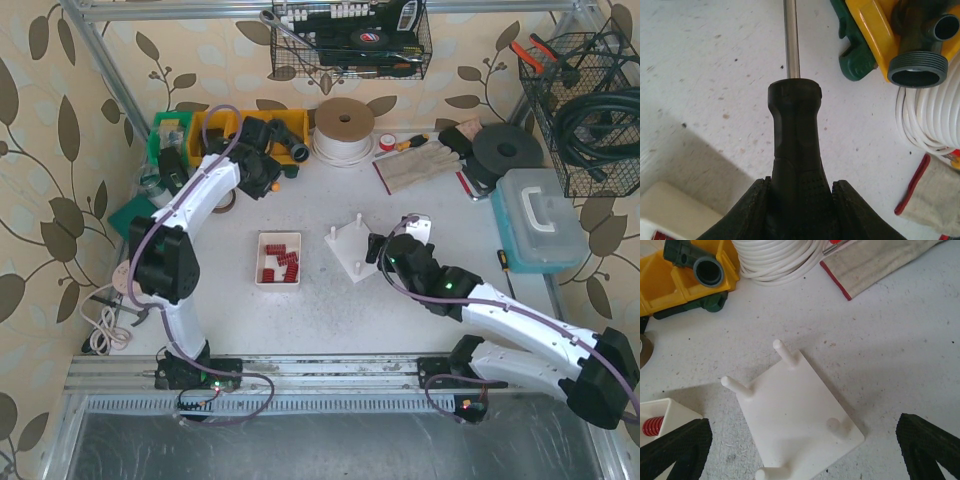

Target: Install the large spring

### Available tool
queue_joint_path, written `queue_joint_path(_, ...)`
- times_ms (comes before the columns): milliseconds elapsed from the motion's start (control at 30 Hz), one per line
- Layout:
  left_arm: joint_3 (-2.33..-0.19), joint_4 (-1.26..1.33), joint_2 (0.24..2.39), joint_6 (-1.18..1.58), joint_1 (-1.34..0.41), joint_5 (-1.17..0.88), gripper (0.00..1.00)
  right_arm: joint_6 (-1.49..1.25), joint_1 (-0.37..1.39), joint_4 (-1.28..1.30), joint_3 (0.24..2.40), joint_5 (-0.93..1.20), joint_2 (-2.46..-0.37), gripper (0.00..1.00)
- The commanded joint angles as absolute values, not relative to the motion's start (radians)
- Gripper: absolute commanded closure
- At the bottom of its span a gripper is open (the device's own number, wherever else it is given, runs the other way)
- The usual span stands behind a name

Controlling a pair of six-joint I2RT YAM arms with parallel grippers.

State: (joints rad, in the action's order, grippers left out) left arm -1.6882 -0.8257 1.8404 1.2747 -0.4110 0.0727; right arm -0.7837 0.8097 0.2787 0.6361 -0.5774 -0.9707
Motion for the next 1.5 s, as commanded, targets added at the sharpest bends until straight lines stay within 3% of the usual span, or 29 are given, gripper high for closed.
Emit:
queue_joint_path(0, -1.779, -0.829, 1.911, 1.213, -0.396, 0.09, 1.0, -0.768, 0.816, 0.308, 0.678, -0.615, -0.973, 0.01)
queue_joint_path(500, -1.768, -0.794, 2.054, 1.216, -0.333, 0.04, 1.0, -0.702, 0.816, 0.251, 0.669, -0.561, -0.979, 0.01)
queue_joint_path(1033, -1.686, -0.77, 2.056, 1.208, -0.376, 0.053, 1.0, -0.691, 0.816, 0.236, 0.672, -0.565, -0.996, 0.01)
queue_joint_path(1467, -1.789, -0.777, 2.186, 1.266, -0.416, 0.013, 1.0, -0.684, 0.816, 0.234, 0.669, -0.553, -0.987, 0.01)
